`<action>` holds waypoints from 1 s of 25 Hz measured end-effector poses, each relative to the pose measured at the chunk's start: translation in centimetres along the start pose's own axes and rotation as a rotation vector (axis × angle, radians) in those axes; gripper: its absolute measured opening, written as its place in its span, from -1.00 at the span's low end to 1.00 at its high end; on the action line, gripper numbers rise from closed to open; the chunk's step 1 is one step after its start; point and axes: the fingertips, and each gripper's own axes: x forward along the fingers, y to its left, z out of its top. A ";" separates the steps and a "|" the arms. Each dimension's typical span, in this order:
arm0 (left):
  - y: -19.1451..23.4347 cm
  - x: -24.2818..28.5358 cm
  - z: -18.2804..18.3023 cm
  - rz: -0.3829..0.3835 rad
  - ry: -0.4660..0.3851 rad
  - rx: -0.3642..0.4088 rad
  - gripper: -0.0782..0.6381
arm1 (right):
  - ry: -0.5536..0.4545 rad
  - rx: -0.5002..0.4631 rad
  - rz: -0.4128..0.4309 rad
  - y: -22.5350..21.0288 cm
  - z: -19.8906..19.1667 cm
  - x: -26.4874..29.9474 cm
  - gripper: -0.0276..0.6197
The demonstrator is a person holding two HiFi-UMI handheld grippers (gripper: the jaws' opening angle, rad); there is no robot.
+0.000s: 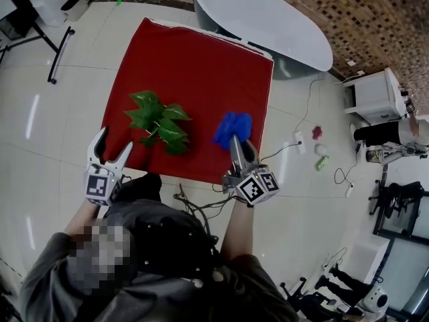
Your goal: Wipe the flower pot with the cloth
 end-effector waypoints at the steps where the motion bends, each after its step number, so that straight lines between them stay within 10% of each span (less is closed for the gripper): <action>1: -0.8 -1.7 0.7 0.021 -0.021 -0.024 0.12 | -0.013 -0.017 0.007 0.8 0.2 -2.3 -0.72; 8: -7.4 -10.8 5.0 0.084 -0.171 0.086 -0.34 | -0.178 -0.028 0.082 7.2 3.1 -16.4 -0.72; 25: -27.9 -34.8 15.9 -0.084 -0.268 -0.016 -0.76 | -0.246 -0.126 0.210 20.3 4.6 -42.7 -0.73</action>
